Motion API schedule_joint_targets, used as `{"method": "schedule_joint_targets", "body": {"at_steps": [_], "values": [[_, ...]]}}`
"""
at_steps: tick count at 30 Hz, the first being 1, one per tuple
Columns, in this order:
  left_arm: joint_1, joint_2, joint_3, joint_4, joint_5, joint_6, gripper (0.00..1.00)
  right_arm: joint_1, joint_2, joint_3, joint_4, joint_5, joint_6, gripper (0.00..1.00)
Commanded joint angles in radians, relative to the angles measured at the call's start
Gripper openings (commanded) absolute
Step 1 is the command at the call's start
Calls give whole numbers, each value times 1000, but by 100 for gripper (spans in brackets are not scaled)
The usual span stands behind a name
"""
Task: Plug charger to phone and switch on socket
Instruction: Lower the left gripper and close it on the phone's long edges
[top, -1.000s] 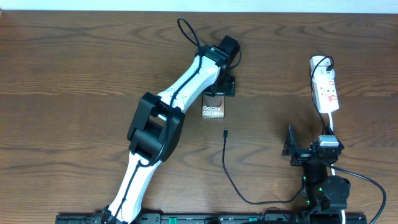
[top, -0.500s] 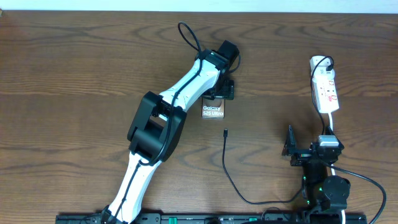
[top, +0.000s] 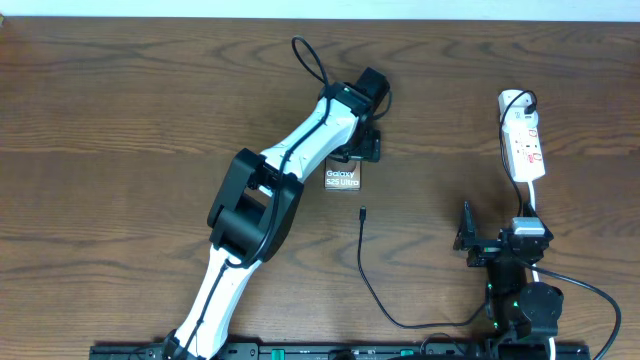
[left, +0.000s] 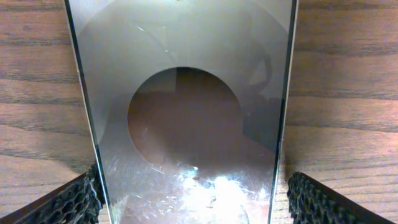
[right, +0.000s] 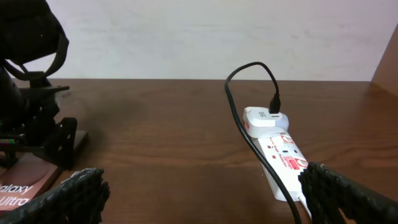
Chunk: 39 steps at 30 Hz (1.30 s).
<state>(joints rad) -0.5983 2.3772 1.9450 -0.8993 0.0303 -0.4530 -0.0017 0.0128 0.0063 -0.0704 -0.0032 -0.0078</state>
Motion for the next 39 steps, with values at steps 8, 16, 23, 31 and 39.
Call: {"method": "schedule_joint_targets", "body": {"at_steps": [8,16,23,31,39], "values": [[6,18,-21,-3,-27,-20,92,-4,-4,-1,-5,4,11,99],[6,19,-89,31,-24,-20,92,-4,-4,-1,-5,4,11,99],[6,19,-98,31,-24,-19,91,-4,-4,-1,-5,4,11,99],[6,19,-98,26,53,7,92,-4,-4,-1,-5,4,11,99],[5,19,-98,27,63,16,91,-4,-4,-1,-5,4,11,99]]}}
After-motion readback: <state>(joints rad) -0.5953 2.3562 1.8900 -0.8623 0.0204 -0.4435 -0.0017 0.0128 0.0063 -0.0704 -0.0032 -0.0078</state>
